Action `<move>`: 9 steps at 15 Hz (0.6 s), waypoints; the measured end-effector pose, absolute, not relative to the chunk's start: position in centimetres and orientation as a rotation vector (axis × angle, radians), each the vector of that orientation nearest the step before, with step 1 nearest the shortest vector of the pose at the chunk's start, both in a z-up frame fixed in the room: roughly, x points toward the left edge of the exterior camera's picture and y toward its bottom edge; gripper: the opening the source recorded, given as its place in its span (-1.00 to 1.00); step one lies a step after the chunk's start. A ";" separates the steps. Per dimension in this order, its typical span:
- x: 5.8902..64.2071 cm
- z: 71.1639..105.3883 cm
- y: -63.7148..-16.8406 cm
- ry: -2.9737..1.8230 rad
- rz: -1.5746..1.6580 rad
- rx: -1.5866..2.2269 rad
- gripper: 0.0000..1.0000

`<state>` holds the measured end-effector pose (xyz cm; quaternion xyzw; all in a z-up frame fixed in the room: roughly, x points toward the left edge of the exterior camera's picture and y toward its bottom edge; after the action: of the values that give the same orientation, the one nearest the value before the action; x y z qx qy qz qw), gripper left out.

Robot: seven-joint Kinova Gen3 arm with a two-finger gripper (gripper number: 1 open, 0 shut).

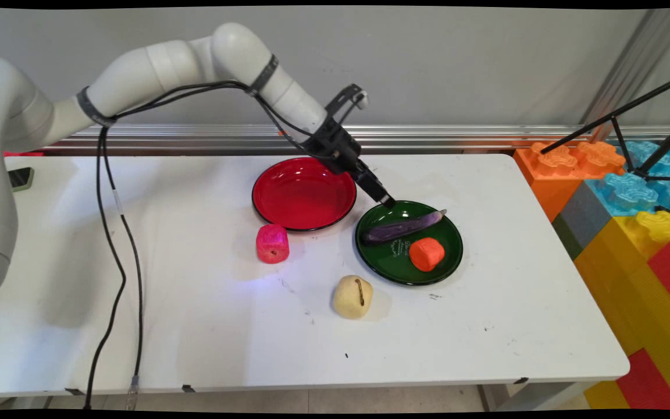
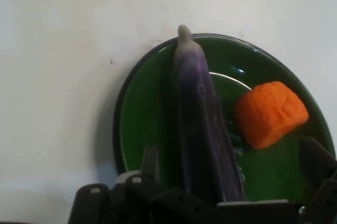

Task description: Pick up the eggplant from the green plate

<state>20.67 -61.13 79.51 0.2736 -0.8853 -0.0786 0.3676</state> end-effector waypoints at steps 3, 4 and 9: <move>19.3 78.9 -61.4 -2.292 -0.203 0.720 1.00; 19.0 78.7 -61.4 -2.297 -0.204 0.723 1.00; 17.4 77.5 -61.0 -2.333 -0.214 0.732 1.00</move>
<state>17.42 -61.04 77.48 0.2810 -0.8950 -0.0822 0.3366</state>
